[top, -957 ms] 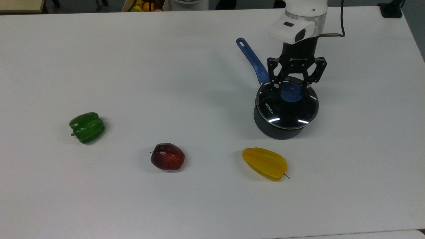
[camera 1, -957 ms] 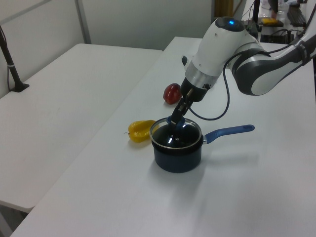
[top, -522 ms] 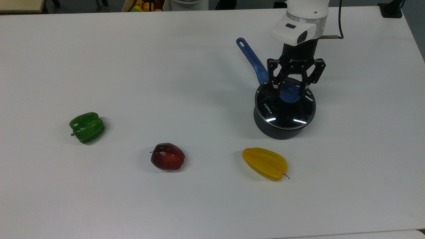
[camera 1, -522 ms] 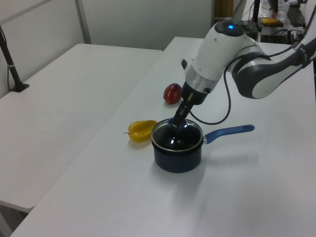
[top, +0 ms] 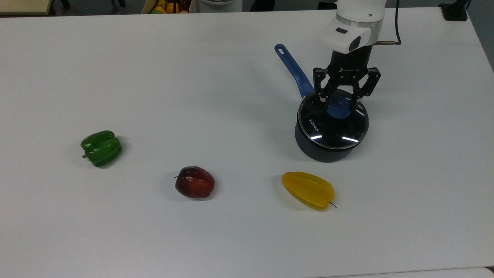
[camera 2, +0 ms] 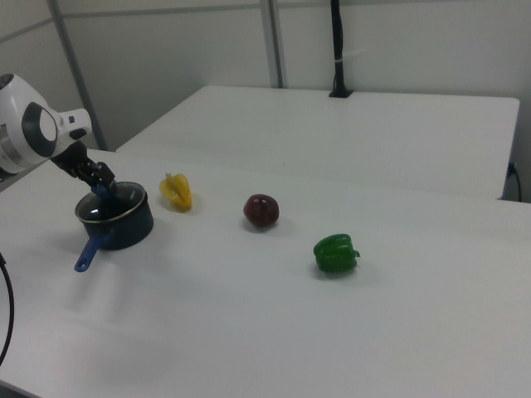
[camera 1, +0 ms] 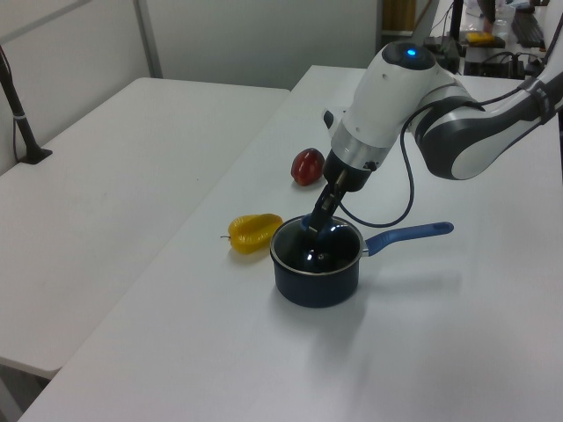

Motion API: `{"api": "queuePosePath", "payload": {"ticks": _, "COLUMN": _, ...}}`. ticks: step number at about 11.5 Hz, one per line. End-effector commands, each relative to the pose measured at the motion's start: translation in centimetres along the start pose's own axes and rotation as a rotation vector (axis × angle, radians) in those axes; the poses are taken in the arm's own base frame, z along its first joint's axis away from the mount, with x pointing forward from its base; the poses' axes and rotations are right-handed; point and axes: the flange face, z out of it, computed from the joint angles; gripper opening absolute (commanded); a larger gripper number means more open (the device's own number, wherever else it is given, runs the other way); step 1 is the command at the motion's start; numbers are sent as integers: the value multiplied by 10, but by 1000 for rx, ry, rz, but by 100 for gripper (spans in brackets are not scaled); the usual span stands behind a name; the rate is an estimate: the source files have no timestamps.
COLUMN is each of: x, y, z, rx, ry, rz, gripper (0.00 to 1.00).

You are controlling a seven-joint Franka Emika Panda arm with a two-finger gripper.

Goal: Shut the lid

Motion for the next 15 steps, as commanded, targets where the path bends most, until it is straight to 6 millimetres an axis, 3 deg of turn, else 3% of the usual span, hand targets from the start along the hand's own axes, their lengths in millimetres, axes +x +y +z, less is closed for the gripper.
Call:
{"api": "queuePosePath", "payload": {"ticks": 1, "x": -1, "y": -1, "z": 2, "rx": -27, "ry": 0, "rz": 8, "gripper": 47}}
{"api": "queuePosePath", "payload": {"ticks": 4, "x": -1, "y": -2, "z": 2, "rx": -24, "ry": 3, "rz": 6, "gripper": 48}}
{"api": "queuePosePath", "payload": {"ticks": 6, "x": 0, "y": -1, "z": 2, "rx": -24, "ry": 2, "rz": 12, "gripper": 100}}
{"api": "queuePosePath", "payload": {"ticks": 8, "x": 5, "y": 2, "z": -8, "rx": -25, "ry": 12, "rz": 17, "gripper": 100}}
{"api": "queuePosePath", "payload": {"ticks": 10, "x": 13, "y": 17, "z": -38, "rx": -59, "ry": 3, "rz": 27, "gripper": 100}}
{"api": "queuePosePath", "payload": {"ticks": 12, "x": 25, "y": 52, "z": -59, "rx": -101, "ry": -29, "rz": 16, "gripper": 100}}
{"api": "queuePosePath", "payload": {"ticks": 15, "x": 43, "y": 157, "z": -93, "rx": -67, "ry": -197, "rz": 4, "gripper": 100}}
